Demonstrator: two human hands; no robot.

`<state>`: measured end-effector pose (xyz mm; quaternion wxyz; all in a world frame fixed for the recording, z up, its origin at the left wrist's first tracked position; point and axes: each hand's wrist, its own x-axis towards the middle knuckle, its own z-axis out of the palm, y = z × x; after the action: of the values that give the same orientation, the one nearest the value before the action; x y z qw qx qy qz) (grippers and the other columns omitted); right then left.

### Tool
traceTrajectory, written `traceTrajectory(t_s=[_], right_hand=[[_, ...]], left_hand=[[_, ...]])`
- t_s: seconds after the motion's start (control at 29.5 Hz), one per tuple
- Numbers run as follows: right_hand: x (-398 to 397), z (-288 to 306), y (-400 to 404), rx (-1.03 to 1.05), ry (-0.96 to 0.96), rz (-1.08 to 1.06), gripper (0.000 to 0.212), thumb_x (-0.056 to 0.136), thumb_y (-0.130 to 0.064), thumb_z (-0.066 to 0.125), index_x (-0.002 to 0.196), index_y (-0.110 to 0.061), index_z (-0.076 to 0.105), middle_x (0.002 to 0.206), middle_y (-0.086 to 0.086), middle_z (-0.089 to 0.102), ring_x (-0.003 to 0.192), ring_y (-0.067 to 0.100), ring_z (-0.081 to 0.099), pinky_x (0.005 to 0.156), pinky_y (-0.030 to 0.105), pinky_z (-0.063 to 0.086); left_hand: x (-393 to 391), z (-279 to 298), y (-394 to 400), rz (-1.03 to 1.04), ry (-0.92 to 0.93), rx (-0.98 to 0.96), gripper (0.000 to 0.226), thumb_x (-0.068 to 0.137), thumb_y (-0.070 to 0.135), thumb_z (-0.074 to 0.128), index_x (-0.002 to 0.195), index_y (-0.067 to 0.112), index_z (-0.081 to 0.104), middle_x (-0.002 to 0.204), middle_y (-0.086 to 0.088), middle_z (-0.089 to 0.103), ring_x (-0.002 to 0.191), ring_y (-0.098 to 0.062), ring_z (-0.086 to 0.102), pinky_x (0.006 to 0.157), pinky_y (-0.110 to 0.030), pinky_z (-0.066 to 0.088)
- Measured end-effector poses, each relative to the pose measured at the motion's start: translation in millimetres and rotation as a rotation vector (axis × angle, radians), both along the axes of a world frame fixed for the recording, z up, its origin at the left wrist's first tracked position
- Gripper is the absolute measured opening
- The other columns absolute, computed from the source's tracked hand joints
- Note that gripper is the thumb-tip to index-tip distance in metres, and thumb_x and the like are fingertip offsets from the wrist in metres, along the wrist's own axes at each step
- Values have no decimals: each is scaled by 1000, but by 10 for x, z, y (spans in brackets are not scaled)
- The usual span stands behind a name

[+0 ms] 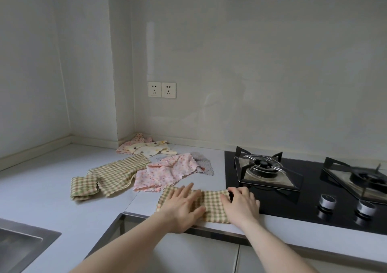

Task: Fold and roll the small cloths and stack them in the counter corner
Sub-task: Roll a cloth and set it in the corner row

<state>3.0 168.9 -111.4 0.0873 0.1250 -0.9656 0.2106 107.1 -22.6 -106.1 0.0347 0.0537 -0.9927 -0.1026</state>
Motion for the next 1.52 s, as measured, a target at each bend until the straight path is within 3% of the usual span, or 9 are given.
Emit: traceTrajectory(t_s=[0.14, 0.34, 0.44, 0.61, 0.95, 1.12, 1.29, 1.52], right_hand=[[-16, -44, -29, -34, 78, 0, 40, 97, -54, 46, 131, -38, 57, 136, -6, 52, 124, 20, 49, 104, 39, 34], [-70, -70, -11, -174, 106, 18, 9, 94, -45, 57, 98, -38, 60, 110, -16, 62, 106, 14, 56, 91, 37, 40], [-105, -99, -3, -275, 115, 30, 4, 96, -39, 58, 95, -36, 57, 94, -18, 65, 97, 14, 60, 88, 37, 41], [-123, -114, 19, -363, 109, 23, 6, 100, -38, 57, 96, -36, 53, 88, -20, 64, 86, 12, 66, 84, 43, 55], [-27, 80, -6, -589, 57, 8, 15, 94, -28, 70, 104, -30, 59, 82, -13, 72, 87, 11, 69, 73, 35, 57], [-28, 382, -300, -608, -53, 57, 15, 90, -27, 73, 101, -28, 63, 88, -7, 74, 86, 12, 70, 82, 40, 60], [44, 703, -726, -558, -128, 63, 16, 87, -28, 72, 102, -25, 67, 102, -4, 65, 86, 11, 62, 58, 24, 45], [215, 664, -1273, -533, -188, 127, 21, 80, -26, 72, 101, -28, 67, 108, -2, 68, 95, 15, 66, 72, 26, 52]], left_hand=[[21, 5, -270, 23, 38, 0, 72, 97, 74, 22, 160, 39, 22, 170, 8, 14, 157, -19, 8, 128, -44, 2], [213, -117, -814, 74, 194, 57, 68, 97, 70, 27, 155, 37, 36, 163, 12, 33, 151, -12, 28, 124, -35, 20], [294, -184, -902, 28, 246, 54, 67, 94, 71, 25, 150, 38, 44, 155, 19, 43, 143, -4, 36, 119, -29, 29], [322, -186, -843, 2, 277, 14, 60, 96, 66, 29, 147, 39, 46, 153, 23, 44, 142, -2, 36, 118, -25, 29], [311, -223, -846, 0, 306, 30, 61, 92, 65, 31, 141, 36, 51, 147, 20, 51, 135, -7, 44, 113, -30, 37], [314, -230, -854, 4, 306, 34, 64, 90, 65, 31, 142, 35, 51, 147, 16, 52, 135, -9, 45, 113, -32, 37], [332, -220, -855, 6, 298, 44, 63, 89, 65, 32, 141, 34, 50, 145, 14, 54, 133, -12, 47, 112, -33, 37], [353, -185, -858, 31, 303, 110, 53, 90, 55, 39, 136, 31, 51, 135, 7, 61, 122, -17, 52, 102, -34, 42]])
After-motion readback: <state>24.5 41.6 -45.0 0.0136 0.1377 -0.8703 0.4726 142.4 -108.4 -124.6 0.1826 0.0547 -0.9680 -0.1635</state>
